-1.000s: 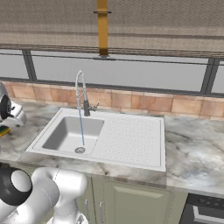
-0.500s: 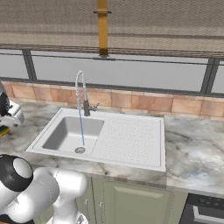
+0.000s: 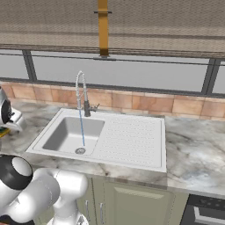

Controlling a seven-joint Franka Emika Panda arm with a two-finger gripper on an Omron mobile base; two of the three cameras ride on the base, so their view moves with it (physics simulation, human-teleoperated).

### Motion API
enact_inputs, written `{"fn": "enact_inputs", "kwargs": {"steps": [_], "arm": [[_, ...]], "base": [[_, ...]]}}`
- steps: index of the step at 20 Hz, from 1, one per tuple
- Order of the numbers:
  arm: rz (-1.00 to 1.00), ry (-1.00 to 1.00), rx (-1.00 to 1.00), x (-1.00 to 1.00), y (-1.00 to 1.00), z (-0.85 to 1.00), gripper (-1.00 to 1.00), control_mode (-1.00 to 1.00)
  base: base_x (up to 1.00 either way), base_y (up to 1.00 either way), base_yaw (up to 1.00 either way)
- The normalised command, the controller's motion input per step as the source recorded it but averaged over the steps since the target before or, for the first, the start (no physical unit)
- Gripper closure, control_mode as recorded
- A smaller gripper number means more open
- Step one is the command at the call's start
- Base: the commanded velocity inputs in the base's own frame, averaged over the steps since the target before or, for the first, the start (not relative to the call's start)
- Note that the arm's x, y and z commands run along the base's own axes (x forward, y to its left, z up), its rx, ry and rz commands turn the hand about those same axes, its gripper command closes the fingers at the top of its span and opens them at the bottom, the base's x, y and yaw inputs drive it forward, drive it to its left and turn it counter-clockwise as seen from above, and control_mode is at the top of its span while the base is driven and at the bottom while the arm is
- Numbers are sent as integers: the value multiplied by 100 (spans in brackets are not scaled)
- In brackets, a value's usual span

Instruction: Soak the sponge with water for a few seconds and then drop it inside the sink.

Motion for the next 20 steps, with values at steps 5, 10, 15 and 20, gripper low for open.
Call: {"fn": "enact_inputs", "kwargs": {"steps": [5,10,15,20], "arm": [[0,0,0,1,19,-23,-100,-100],[0,0,0,18,26,-15,-100,-100],[-2,0,0,32,33,-21,-100,-100],[-2,0,0,32,32,-8,-100,-100]], "base": [[0,0,0],[0,0,0],[0,0,0],[0,0,0]]}}
